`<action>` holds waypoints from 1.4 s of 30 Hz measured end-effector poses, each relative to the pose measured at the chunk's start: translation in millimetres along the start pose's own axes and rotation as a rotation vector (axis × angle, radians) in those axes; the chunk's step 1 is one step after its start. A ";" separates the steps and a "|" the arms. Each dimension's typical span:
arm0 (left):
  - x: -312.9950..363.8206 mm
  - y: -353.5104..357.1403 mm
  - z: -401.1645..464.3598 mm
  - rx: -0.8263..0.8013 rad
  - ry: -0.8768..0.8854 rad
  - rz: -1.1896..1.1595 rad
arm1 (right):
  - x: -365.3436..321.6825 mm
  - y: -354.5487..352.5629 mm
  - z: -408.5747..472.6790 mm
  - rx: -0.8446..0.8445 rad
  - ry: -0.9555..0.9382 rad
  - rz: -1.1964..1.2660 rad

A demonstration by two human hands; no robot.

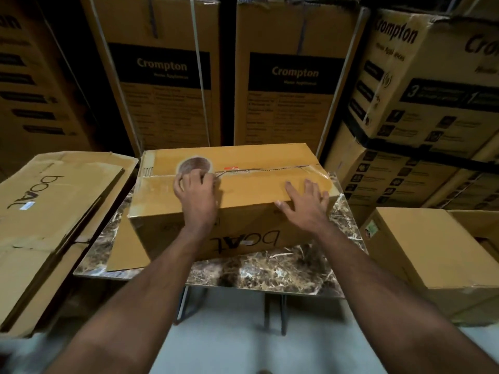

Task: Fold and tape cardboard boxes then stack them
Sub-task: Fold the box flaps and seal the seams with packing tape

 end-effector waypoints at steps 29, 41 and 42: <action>75.1 18.4 15.4 -0.612 -0.804 -1.339 | -68.3 -67.4 -40.2 0.490 -0.127 0.780; 151.6 -4.6 23.5 -0.685 0.054 -0.996 | -6.4 -67.5 -71.8 0.395 -0.019 0.889; 156.9 -2.7 24.7 -0.684 0.078 -0.978 | -0.7 -65.4 -72.9 0.391 -0.005 0.892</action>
Point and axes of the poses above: each hand's wrist, its own z-axis towards the middle knuckle, its own y-axis out of the palm, x = y × z, the point moved 10 cm from there along z, towards the middle knuckle, and after that the axes turned 7 degrees about -z, right-handed, at the moved point
